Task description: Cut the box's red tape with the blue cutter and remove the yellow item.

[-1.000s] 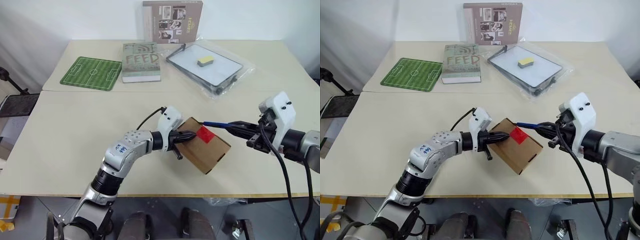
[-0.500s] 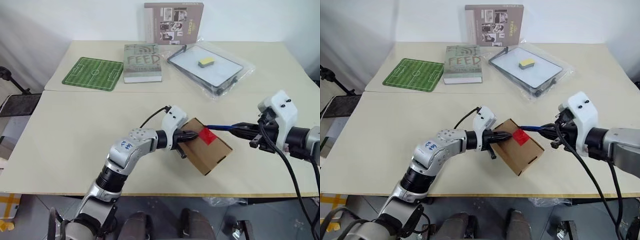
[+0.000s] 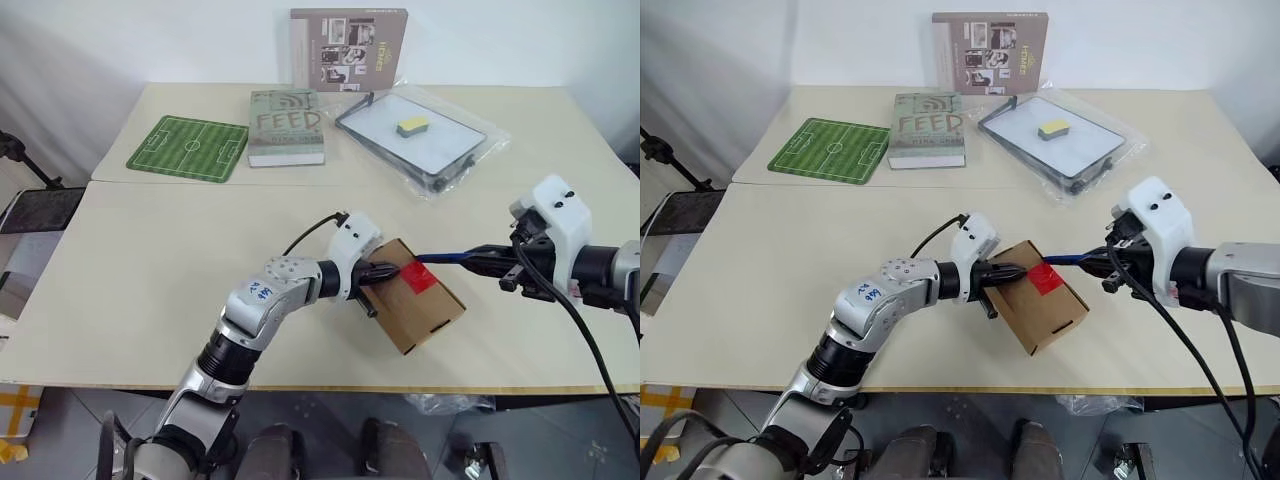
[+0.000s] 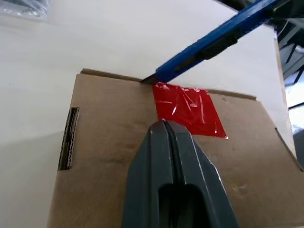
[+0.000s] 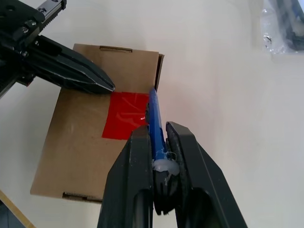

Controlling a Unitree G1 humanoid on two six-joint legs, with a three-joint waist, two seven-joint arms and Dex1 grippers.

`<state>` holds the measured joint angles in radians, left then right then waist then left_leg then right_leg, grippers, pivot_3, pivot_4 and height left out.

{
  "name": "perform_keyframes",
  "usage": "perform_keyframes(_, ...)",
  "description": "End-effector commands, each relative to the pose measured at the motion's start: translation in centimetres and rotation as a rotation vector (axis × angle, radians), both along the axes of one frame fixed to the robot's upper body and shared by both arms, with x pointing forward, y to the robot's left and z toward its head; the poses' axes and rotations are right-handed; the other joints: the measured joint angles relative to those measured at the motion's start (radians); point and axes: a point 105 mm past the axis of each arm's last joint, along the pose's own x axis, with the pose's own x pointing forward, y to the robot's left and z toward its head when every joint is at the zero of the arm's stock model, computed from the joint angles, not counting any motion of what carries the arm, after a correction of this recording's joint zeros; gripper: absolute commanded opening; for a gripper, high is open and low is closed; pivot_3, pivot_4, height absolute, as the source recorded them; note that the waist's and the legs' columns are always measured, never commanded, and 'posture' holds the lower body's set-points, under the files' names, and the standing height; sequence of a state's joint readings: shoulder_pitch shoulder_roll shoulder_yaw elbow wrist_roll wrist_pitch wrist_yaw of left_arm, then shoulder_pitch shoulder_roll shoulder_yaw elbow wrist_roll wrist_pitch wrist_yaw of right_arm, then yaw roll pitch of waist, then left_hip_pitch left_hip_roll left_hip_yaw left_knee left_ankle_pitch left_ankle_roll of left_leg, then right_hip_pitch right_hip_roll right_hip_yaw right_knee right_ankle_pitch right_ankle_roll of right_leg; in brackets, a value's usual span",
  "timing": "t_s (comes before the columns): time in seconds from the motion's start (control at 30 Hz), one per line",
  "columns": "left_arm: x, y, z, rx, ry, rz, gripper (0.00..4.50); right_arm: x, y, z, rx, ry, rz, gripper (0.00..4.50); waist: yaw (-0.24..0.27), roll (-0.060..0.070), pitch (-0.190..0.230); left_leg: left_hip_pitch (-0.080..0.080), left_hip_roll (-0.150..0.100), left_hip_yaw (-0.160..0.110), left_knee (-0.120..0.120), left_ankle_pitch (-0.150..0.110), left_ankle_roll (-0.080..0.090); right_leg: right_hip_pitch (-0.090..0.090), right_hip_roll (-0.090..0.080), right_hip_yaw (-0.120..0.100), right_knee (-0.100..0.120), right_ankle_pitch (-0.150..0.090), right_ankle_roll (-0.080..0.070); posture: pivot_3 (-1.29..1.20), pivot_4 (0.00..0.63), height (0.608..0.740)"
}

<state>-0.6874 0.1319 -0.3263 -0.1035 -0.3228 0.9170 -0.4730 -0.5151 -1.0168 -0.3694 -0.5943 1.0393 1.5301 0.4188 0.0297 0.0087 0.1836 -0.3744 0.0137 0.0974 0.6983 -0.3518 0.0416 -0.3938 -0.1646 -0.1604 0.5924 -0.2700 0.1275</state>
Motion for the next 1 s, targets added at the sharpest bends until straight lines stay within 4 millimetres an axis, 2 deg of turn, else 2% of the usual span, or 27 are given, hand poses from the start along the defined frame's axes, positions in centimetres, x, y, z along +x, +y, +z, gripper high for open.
perform_keyframes(0.03, 0.3, 0.3, -2.8, 0.123, 0.081, 0.048, 0.01, -0.3, 0.7, -0.2, 0.001, 0.028, 0.032, 0.16, -0.001, 0.000, 0.000, 0.000, 0.000, 0.000, 0.000, 0.000, 0.000, 0.000, 0.000, 0.000, 0.000, 0.000, 0.000, 0.00, 0.150, 0.740)
perform_keyframes(0.6, 0.7, 0.6, -3.6, 0.189, 0.085, 0.092, 0.01, -2.7, -1.1, 0.3, -0.073, 0.129, 0.030, 0.16, 0.010, -0.002, -0.001, 0.000, 0.000, -0.001, 0.000, -0.001, 0.001, 0.001, -0.001, 0.000, -0.001, 0.000, 0.000, 0.00, 0.150, 0.740)
perform_keyframes(1.0, 0.8, 0.7, -4.0, 0.201, 0.085, 0.104, 0.01, -5.2, -2.6, 1.2, -0.101, 0.183, 0.025, 0.16, 0.020, -0.003, -0.002, 0.001, 0.000, -0.001, 0.000, -0.001, 0.002, 0.002, -0.001, 0.001, -0.002, 0.000, 0.000, 0.00, 0.150, 0.740)
